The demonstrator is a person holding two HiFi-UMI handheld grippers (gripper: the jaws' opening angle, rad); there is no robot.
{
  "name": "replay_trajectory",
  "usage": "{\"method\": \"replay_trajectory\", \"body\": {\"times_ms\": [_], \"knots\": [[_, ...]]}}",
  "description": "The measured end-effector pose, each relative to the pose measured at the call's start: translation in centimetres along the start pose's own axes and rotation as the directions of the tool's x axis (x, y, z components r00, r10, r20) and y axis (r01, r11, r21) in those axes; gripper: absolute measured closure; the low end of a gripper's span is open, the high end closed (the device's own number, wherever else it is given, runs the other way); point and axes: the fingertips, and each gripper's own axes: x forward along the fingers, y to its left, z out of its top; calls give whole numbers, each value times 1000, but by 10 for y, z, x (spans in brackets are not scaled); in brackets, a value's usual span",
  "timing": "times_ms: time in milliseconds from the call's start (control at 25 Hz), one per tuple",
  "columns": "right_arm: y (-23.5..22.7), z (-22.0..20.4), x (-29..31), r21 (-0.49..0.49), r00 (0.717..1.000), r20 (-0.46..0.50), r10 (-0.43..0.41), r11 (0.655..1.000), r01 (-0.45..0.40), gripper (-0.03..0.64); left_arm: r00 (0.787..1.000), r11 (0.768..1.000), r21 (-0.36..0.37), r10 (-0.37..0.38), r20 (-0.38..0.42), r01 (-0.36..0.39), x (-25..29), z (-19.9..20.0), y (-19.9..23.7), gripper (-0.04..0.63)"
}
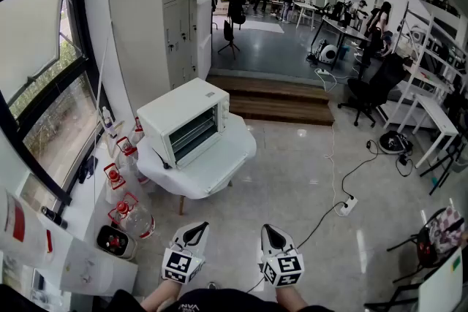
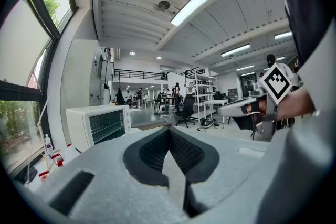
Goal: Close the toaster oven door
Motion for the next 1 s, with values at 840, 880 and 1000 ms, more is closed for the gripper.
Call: {"method": "replay_trajectory", "body": {"times_ms": [840,880,1000], "knots": [[-1,0,45,75,998,38,-47,996,44,512,993,987,-113,-121,-19,118,23,-24,37,368],[-6,1,50,74,998,37,-41,997,39,508,994,988,-116,-108,-23,105,28,-25,41,367],[-20,6,65,69,999,39,-21,997,19,499,996,990,-119,-78,-31,74,45,-24,47,365]]}}
